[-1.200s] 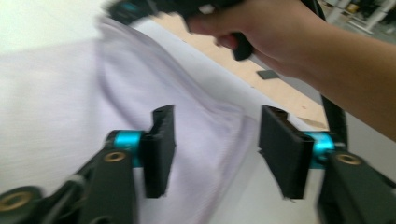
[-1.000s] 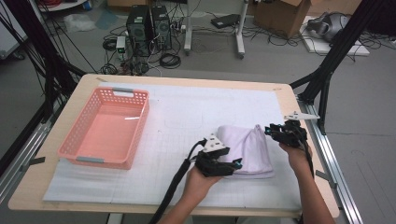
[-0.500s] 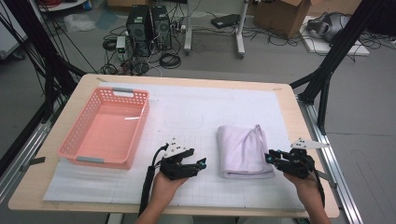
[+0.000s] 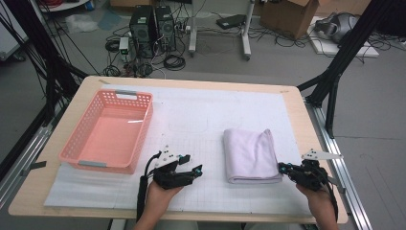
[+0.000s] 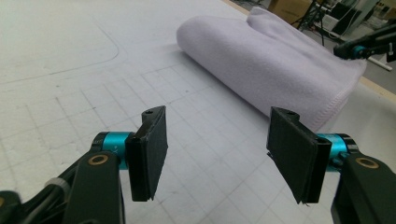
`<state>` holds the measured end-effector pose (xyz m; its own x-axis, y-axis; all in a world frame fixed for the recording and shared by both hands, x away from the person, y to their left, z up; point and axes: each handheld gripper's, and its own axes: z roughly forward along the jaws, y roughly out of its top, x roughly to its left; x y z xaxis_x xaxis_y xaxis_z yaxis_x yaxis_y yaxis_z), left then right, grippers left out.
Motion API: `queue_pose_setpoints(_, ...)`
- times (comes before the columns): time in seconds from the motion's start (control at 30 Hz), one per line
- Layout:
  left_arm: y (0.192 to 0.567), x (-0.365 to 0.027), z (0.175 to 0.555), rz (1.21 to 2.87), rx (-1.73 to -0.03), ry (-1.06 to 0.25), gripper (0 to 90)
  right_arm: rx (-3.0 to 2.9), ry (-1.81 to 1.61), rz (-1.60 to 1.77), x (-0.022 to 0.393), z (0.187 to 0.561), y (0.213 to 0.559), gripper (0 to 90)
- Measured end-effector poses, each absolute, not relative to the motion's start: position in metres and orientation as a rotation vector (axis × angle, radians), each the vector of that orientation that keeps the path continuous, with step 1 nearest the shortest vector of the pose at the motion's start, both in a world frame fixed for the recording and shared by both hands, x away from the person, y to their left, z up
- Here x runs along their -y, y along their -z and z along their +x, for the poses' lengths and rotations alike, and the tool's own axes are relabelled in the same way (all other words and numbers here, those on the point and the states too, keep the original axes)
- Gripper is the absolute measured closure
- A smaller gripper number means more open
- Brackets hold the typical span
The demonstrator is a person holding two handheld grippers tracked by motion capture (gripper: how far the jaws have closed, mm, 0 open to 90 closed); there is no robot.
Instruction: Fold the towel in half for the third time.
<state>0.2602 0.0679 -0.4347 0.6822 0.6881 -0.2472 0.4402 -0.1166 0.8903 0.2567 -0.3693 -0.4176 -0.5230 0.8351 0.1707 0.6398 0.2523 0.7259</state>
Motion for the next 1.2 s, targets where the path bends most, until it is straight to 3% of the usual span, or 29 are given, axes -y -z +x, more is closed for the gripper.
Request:
queue_pose_setpoints(0.13, 0.435, -0.076, 0.261, 1.729, -0.934, -0.28, 38.6, -2.199, -1.086, 1.345, 0.366, 0.253, 0.412, 74.0)
queue_pose_setpoints(0.23, 0.435, -0.078, 0.262, 1.71, -0.945, -0.28, 38.6, -2.142, -1.181, 1.248, 0.359, 0.256, 0.402, 70.2)
queue_pose_setpoints(0.4, 0.436, -0.079, 0.263, 1.712, -0.952, -0.278, 38.6, -2.168, -1.207, 1.135, 0.33, 0.29, 0.406, 69.5)
queue_pose_setpoints(0.53, 0.436, -0.078, 0.263, 1.716, -0.944, -0.279, 38.6, -2.214, -1.064, 1.229, 0.326, 0.314, 0.421, 71.7)
queue_pose_setpoints(0.63, 0.437, -0.079, 0.263, 1.721, -0.948, -0.278, 38.6, -2.2, -0.969, 1.293, 0.341, 0.308, 0.428, 75.4)
queue_pose_setpoints(0.83, 0.437, -0.082, 0.265, 1.713, -0.959, -0.284, 38.5, -2.136, -1.059, 1.375, 0.361, 0.295, 0.417, 71.9)
queue_pose_setpoints(1.03, 0.437, -0.085, 0.265, 1.71, -0.968, -0.287, 38.5, -2.245, -1.054, 1.213, 0.309, 0.332, 0.402, 66.9)
queue_pose_setpoints(1.2, 0.439, -0.087, 0.266, 1.706, -0.975, -0.286, 38.5, -2.369, -0.93, 1.177, 0.261, 0.367, 0.414, 64.6)
